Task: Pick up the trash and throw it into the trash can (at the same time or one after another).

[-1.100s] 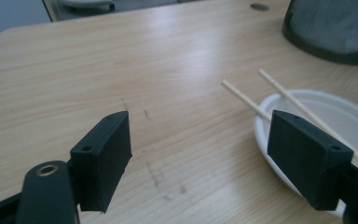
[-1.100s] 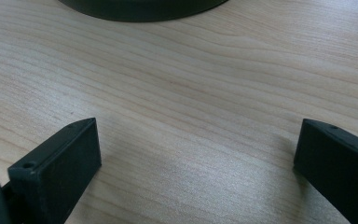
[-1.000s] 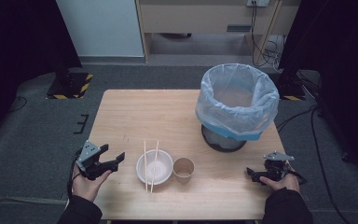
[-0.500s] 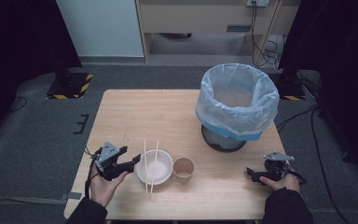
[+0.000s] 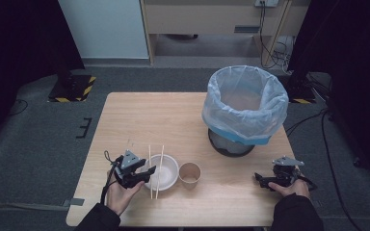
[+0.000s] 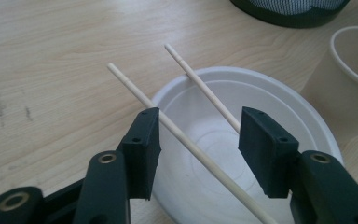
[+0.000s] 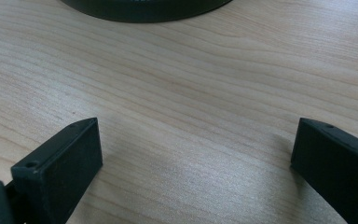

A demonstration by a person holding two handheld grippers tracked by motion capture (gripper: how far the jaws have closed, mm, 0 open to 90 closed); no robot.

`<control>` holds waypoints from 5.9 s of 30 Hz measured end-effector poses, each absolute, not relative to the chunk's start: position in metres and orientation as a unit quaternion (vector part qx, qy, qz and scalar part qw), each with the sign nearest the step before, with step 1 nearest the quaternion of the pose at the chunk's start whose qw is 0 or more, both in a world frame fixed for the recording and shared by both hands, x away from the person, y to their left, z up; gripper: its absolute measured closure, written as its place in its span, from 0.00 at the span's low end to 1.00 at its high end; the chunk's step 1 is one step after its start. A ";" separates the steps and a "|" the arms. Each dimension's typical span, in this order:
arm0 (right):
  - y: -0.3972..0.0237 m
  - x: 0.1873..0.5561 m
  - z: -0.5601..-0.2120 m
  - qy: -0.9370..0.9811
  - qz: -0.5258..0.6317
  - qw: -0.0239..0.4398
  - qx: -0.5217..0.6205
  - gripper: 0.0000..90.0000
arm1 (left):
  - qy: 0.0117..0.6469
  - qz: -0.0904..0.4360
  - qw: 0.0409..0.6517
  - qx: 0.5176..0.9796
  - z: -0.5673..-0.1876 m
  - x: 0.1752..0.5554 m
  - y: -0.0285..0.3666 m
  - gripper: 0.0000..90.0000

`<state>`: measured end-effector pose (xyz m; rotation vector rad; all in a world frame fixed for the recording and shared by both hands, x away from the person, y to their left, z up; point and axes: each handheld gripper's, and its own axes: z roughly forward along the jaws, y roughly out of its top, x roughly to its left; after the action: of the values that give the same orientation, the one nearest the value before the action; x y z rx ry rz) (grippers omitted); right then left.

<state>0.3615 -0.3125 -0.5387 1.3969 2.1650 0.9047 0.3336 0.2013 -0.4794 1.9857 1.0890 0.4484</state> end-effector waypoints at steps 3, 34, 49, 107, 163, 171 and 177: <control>-0.312 0.362 -0.539 0.776 0.324 0.204 0.501 0.02 | 0.431 0.175 0.398 0.791 -0.482 0.334 0.198 0.55; -0.313 0.362 -0.538 0.777 0.324 0.203 0.501 0.02 | 0.454 0.156 0.377 0.792 -0.490 0.340 0.199 0.79; -0.313 0.362 -0.539 0.777 0.324 0.202 0.500 0.02 | 0.456 0.170 0.354 0.799 -0.495 0.345 0.193 0.83; -0.313 0.362 -0.539 0.778 0.325 0.201 0.499 0.02 | 0.419 0.230 0.484 0.733 -0.416 0.337 0.226 0.94; -0.313 0.362 -0.539 0.777 0.325 0.201 0.499 0.02 | 0.278 0.288 0.611 0.683 -0.242 0.389 0.114 0.94; -0.313 0.362 -0.539 0.778 0.326 0.202 0.498 0.02 | 0.267 0.275 0.625 0.680 -0.233 0.400 0.088 0.94; -0.313 0.362 -0.539 0.778 0.326 0.202 0.498 0.01 | 0.262 0.274 0.624 0.684 -0.234 0.408 0.072 0.94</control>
<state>0.3622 -0.3128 -0.5388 1.3907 2.1717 0.9095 0.4083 0.0717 -0.2339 1.5694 0.6017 0.6298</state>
